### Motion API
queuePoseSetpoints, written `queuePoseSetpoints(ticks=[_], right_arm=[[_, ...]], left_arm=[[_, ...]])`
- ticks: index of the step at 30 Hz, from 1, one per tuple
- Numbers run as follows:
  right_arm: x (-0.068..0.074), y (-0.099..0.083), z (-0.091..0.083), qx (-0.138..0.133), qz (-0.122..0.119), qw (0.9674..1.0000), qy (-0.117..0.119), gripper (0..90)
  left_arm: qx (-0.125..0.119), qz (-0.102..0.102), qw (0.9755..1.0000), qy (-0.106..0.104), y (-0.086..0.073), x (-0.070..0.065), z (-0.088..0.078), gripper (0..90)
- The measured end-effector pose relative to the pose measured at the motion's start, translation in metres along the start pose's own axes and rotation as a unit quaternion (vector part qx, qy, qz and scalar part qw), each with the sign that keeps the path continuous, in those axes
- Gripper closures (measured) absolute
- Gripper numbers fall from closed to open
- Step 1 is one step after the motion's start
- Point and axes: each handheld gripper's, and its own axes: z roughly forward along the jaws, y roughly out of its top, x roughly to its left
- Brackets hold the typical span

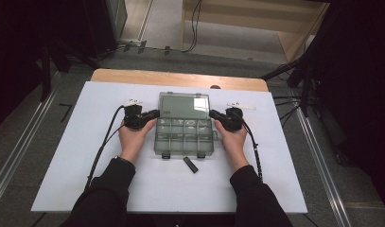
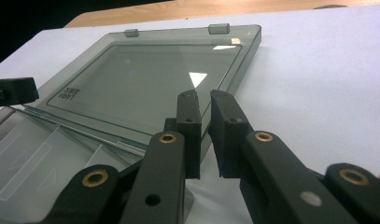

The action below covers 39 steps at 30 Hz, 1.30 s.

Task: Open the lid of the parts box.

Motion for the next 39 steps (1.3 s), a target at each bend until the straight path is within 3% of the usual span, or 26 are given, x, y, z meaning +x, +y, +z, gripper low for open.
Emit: queuePoseSetpoints(ticks=[5,8,10,16,22,27,34,36,39], right_arm=[[-0.001,0.0,-0.001,0.0,0.001,1.0,0.004,79.7],[0.0,0.0,-0.007,-0.011,-0.015,0.9998,0.004,77.2],[0.0,0.0,-0.013,-0.024,-0.032,0.9992,-0.006,73.1],[-0.005,-0.003,-0.034,-0.047,-0.036,0.9982,-0.006,57.9],[0.004,-0.009,-0.048,-0.051,-0.067,0.9964,-0.007,41.2],[0.015,-0.012,-0.059,-0.056,-0.089,0.9944,0.002,35.2],[0.025,-0.018,-0.074,-0.066,-0.108,0.992,0.009,20.8],[0.027,-0.02,-0.077,-0.07,-0.111,0.9914,-0.002,14.9],[0.027,-0.023,-0.083,-0.077,-0.11,0.991,0.001,11.2]], left_arm=[[0.001,0.004,1.0,0.0,0.0,0.0,-0.001,79.0],[-0.004,0.015,0.9999,0.001,0.001,-0.002,-0.005,76.3],[-0.011,0.019,0.9998,-0.003,0.001,-0.001,-0.008,72.7],[-0.031,0.026,0.9992,-0.007,0.0,-0.001,-0.019,56.1],[-0.047,0.037,0.998,-0.022,-0.002,-0.007,-0.031,44.3],[-0.047,0.057,0.9966,-0.034,-0.006,-0.015,-0.042,33.5],[-0.055,0.07,0.9952,-0.041,-0.015,-0.021,-0.056,23.8],[-0.058,0.073,0.9946,-0.045,-0.018,-0.022,-0.06,23.5],[-0.062,0.079,0.9937,-0.05,-0.022,-0.025,-0.066,23.4]])
